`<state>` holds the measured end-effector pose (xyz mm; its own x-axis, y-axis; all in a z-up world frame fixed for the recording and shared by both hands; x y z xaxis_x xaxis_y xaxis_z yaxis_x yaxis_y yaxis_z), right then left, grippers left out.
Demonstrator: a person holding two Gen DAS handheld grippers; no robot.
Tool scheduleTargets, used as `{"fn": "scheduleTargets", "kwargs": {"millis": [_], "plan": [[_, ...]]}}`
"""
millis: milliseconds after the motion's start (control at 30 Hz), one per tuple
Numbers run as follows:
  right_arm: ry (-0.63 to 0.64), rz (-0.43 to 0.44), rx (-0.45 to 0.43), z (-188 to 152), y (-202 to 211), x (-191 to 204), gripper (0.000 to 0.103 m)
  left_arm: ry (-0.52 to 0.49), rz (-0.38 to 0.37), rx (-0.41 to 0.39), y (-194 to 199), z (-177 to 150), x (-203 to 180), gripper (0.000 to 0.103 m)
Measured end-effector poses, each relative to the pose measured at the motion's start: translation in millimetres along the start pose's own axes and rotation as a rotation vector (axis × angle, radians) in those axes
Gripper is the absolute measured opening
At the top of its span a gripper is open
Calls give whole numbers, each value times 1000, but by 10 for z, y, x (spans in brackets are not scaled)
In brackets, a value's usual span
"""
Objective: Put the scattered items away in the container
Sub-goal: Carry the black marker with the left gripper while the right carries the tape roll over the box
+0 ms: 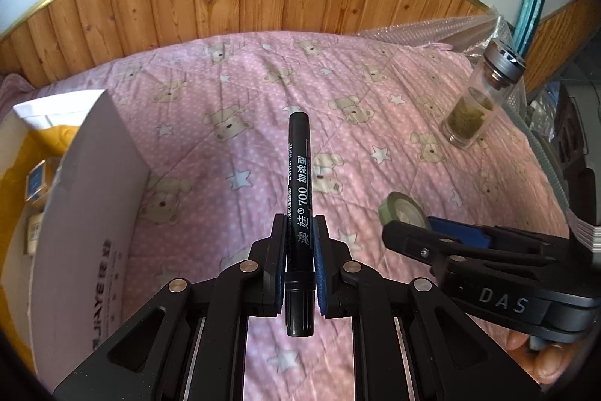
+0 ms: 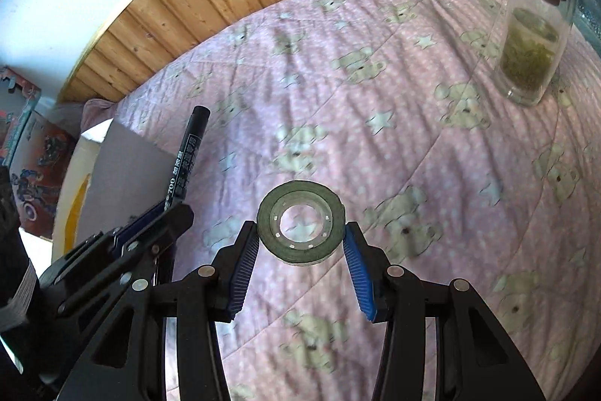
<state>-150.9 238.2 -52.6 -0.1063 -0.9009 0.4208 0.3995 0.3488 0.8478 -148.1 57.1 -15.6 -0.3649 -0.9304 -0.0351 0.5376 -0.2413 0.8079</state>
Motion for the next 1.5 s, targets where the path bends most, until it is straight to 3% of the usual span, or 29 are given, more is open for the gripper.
{"fn": "scheduleTargets", "kwargs": {"millis": [267,600,867,1500], "plan": [[30,60,4,-393,2,162,48,-1,14,-23,416,-262,58,13],[30,105,4,-594,85,194,48,-2,9,-51,782,-472,65,13],[114,161,-63,-735,309,412,48,28,-15,-78,1070,-621,162,13],[366,218,-200,-1046,710,930,48,219,10,-182,1709,-938,1106,13]]}}
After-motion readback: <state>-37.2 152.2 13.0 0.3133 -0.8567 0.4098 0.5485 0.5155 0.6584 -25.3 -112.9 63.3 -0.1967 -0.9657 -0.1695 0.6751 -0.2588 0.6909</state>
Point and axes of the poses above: each gripper's, at about its wrist camera, not at the fingertips, and y roughly against the way its jaws point, x to its left, z to its top, the point moved 2 cm from there along -y, roughly the way its jaws point, and after that the axes turned 9 degrees about -y, right-handed, at the moved point
